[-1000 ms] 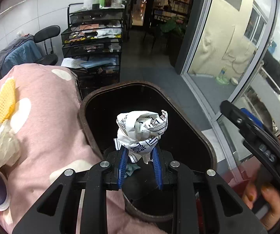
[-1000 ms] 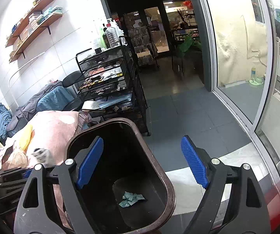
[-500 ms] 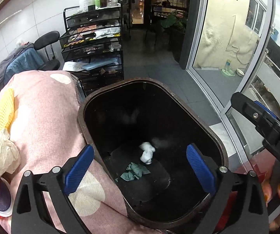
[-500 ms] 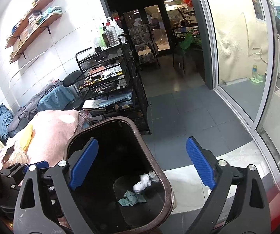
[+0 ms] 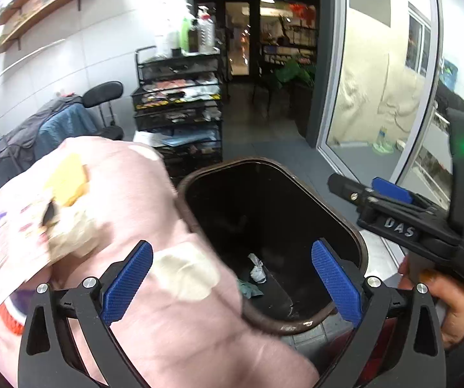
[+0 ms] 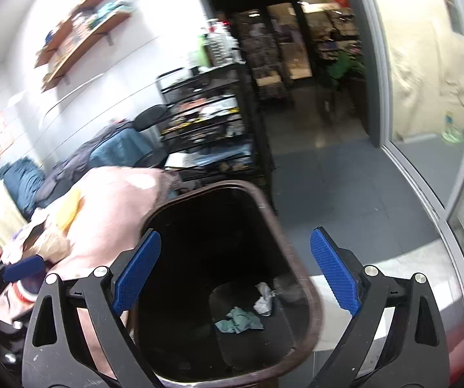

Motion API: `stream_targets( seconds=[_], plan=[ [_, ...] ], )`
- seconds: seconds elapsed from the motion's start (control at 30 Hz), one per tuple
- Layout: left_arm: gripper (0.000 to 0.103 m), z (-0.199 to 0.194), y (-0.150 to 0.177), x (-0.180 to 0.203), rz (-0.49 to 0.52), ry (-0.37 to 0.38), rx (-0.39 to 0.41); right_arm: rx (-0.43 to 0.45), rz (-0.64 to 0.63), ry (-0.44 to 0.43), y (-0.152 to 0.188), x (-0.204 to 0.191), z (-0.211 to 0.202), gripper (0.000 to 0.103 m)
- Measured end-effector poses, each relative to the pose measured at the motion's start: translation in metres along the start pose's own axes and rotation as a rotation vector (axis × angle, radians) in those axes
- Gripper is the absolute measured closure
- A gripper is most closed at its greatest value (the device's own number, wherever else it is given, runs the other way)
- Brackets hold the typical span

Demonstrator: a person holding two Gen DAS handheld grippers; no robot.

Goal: Collect trash
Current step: 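Grasp the blue chip bag with the left tool while the right tool grasps the pink packet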

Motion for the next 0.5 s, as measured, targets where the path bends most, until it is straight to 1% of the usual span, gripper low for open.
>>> stream_targets(
  seconds=[0.13, 0.27, 0.37, 0.5],
  plan=[
    [0.005, -0.018, 0.004, -0.029, -0.076, -0.009, 0.024, -0.003, -0.092, -0.095, 0.004, -0.048, 0.000, 0.010],
    [0.005, -0.035, 0.009, -0.066, -0.155, -0.048, 0.046, 0.004, -0.209, -0.180, 0.010, -0.101, -0.004, 0.010],
    [0.005, -0.047, 0.015, -0.098, -0.200, -0.107, 0.064, 0.000, -0.274, -0.263, 0.013, -0.139, -0.007, 0.010],
    [0.005, -0.062, 0.024, -0.144, -0.278, -0.173, 0.077, -0.025, -0.295, -0.405, 0.017, -0.185, -0.009, 0.010]
  ],
)
Point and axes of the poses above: each gripper's, at about its wrist camera, not at the fingertips, and z roughly the way its jaws point, x to its right, y to its underside, the point moved 8 cm from there along z, roughly the way its jaws point, and after that the axes turned 11 degrees about -z, right-handed, at the moved point
